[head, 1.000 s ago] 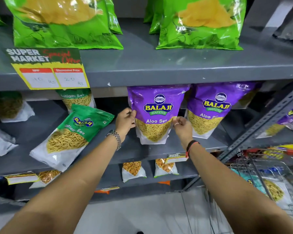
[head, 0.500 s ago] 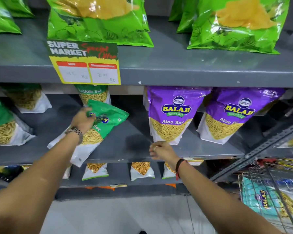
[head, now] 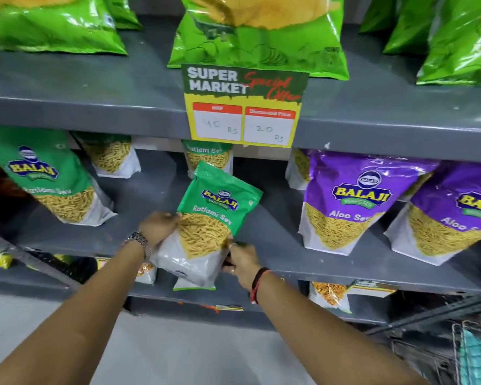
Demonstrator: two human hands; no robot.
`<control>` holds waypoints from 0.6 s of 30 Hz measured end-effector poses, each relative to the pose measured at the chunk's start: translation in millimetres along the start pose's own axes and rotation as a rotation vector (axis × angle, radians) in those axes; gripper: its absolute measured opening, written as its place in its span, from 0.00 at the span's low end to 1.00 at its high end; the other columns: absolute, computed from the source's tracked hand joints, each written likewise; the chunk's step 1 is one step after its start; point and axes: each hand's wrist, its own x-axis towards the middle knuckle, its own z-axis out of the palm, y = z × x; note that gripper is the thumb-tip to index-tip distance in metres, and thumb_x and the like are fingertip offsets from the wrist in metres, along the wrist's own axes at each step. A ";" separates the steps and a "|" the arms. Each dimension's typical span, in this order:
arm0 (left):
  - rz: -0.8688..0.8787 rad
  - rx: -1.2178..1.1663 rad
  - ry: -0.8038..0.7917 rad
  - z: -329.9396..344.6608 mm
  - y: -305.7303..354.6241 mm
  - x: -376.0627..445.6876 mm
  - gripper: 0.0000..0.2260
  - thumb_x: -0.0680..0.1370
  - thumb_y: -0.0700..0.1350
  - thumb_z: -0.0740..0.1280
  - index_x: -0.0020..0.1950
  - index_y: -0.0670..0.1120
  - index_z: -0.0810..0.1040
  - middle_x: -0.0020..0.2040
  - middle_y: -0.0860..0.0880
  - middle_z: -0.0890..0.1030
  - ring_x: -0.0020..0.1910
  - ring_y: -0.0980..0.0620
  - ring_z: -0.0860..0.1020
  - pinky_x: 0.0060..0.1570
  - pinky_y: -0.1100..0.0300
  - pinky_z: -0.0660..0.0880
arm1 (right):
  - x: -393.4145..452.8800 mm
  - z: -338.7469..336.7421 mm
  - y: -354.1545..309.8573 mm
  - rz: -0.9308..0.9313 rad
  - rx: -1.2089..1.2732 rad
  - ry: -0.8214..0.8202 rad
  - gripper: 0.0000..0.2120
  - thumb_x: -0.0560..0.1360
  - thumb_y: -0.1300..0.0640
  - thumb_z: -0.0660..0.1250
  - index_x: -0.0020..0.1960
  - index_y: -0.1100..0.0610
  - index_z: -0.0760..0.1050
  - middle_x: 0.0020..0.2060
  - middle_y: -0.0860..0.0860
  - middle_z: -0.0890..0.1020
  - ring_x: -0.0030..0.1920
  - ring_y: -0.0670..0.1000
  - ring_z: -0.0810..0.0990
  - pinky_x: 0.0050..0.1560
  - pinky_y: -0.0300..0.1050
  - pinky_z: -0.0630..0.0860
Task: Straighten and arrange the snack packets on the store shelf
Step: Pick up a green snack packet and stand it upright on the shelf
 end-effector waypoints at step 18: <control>0.151 -0.827 -0.030 62.1 -6.6 -170.6 0.17 0.75 0.51 0.65 0.35 0.39 0.68 0.34 0.43 0.65 0.36 0.46 0.64 0.38 0.53 0.63 | -128.1 -124.6 -9.2 -0.393 -0.213 -0.080 0.11 0.77 0.58 0.60 0.38 0.54 0.77 0.34 0.49 0.81 0.34 0.44 0.80 0.30 0.37 0.76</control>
